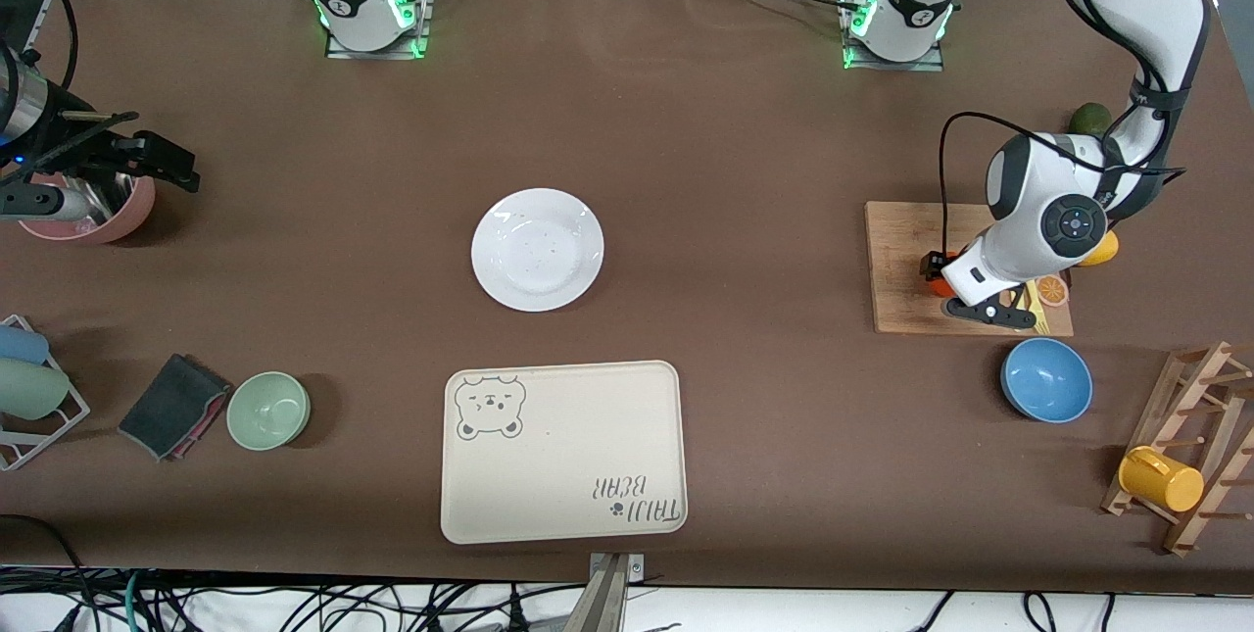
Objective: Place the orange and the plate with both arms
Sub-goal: 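Grasp the orange with the left gripper and lift it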
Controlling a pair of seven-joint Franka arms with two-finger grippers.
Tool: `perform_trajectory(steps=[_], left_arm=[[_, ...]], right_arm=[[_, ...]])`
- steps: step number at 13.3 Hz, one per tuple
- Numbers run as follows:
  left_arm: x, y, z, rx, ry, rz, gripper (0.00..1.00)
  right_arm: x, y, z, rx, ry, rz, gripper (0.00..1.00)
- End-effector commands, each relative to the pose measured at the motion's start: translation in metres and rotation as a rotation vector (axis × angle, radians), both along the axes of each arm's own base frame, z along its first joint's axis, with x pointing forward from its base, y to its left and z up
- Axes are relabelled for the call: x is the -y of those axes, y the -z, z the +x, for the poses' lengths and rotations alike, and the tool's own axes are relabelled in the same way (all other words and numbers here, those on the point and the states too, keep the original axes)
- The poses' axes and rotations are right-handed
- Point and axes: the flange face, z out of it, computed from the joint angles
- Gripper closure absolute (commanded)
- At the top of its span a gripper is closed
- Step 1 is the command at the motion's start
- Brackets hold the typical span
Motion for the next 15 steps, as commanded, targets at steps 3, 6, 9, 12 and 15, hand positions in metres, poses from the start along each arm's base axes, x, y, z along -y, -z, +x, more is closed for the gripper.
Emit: perform_trajectory(steps=[3,6,9,12,15], left_arm=[[0.051,-0.099,0.034,-0.051,0.067,0.029,0.54],[0.099,-0.149,0.045,-0.085,0.04,0.028,0.53],[0.173,-0.163,0.027,-0.081,-0.03,0.022,0.5],[0.269,-0.179,0.005,-0.076,-0.224,-0.036,0.48],[0.366,-0.17,-0.011,-0.114,-0.398,-0.071,0.48]], right_arm=[[-0.001,-0.002,-0.003,-0.004,0.002,0.013,0.0],[-0.001,-0.002,-0.004,-0.005,0.001,0.013,0.0],[-0.001,-0.002,-0.004,-0.005,0.001,0.013,0.0],[-0.001,-0.002,-0.004,-0.005,0.001,0.013,0.0],[-0.001,-0.002,-0.004,-0.005,0.001,0.013,0.0]])
